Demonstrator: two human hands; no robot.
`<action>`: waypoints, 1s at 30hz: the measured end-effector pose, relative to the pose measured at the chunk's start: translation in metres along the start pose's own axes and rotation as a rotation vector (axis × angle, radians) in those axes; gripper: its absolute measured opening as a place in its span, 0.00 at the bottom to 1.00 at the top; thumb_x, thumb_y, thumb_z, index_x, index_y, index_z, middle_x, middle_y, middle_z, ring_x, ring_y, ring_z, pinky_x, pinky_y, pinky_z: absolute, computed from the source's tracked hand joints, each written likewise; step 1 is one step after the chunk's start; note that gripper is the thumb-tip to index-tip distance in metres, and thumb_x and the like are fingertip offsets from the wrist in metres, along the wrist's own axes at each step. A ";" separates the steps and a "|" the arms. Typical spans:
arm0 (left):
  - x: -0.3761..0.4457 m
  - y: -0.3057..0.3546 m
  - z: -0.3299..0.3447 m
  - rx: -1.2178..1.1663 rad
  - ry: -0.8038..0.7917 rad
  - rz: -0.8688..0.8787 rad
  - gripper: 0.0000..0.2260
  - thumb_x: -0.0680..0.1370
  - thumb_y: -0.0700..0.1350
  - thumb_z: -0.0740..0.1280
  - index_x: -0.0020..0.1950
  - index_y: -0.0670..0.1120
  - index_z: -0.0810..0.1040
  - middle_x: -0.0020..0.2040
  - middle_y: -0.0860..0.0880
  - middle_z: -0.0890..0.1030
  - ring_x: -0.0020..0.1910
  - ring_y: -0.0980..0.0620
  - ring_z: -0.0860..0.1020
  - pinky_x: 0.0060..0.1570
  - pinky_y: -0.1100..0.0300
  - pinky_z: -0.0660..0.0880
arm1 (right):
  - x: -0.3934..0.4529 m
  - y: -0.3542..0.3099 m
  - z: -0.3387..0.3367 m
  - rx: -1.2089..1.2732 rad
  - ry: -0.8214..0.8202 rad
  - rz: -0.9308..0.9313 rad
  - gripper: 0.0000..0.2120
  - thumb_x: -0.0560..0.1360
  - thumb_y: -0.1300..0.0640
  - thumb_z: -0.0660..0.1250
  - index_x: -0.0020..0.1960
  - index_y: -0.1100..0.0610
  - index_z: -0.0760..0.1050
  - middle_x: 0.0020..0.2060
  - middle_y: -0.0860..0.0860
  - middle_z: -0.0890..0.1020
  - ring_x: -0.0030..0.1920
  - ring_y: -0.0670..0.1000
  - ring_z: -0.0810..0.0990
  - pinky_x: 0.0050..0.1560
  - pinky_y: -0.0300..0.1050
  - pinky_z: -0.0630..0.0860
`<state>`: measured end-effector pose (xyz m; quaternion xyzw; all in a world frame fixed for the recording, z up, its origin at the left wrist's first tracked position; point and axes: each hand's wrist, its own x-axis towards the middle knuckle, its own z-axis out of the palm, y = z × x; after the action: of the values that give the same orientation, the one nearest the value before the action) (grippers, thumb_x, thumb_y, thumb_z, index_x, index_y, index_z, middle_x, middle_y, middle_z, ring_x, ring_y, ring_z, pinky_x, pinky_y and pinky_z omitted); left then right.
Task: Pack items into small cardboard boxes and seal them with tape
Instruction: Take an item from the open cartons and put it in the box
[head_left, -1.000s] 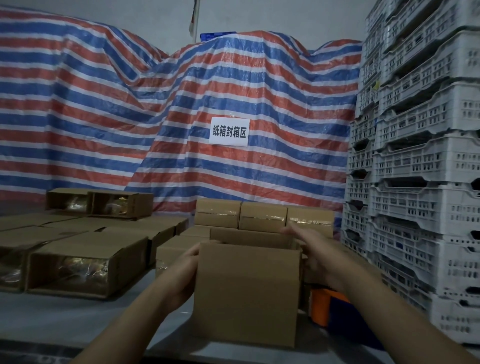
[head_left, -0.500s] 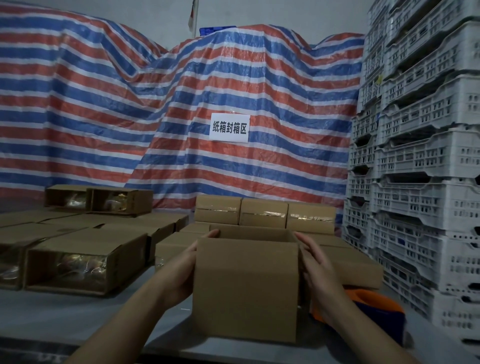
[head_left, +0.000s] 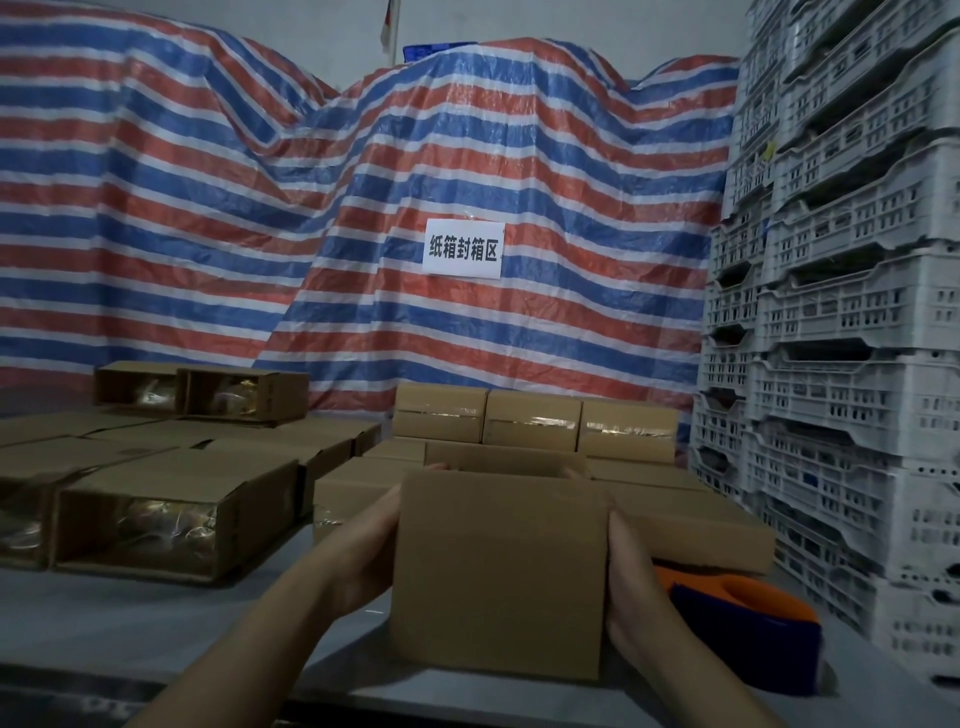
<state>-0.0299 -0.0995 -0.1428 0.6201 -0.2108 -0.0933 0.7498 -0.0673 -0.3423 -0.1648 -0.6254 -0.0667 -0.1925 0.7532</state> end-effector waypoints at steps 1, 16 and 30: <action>-0.001 0.001 0.002 0.017 -0.012 -0.001 0.11 0.72 0.59 0.67 0.50 0.60 0.85 0.52 0.44 0.85 0.51 0.46 0.84 0.47 0.52 0.77 | 0.001 0.000 -0.001 -0.043 0.015 0.052 0.24 0.79 0.37 0.58 0.65 0.51 0.79 0.53 0.57 0.86 0.55 0.59 0.84 0.62 0.62 0.76; -0.005 0.003 -0.006 0.187 0.051 0.026 0.35 0.70 0.75 0.51 0.66 0.56 0.75 0.62 0.49 0.81 0.62 0.49 0.79 0.57 0.51 0.74 | 0.008 -0.014 -0.022 -0.399 -0.157 0.008 0.45 0.55 0.13 0.60 0.61 0.40 0.79 0.55 0.44 0.85 0.57 0.48 0.83 0.65 0.56 0.75; -0.003 -0.003 0.015 0.034 0.258 0.104 0.12 0.79 0.41 0.67 0.60 0.53 0.75 0.61 0.44 0.78 0.59 0.42 0.78 0.62 0.41 0.74 | 0.008 -0.019 -0.008 -0.203 -0.009 0.055 0.08 0.80 0.60 0.66 0.56 0.50 0.76 0.53 0.54 0.79 0.46 0.53 0.79 0.39 0.45 0.74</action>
<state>-0.0385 -0.1122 -0.1444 0.6277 -0.1462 0.0299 0.7641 -0.0684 -0.3546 -0.1461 -0.7010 -0.0331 -0.1748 0.6906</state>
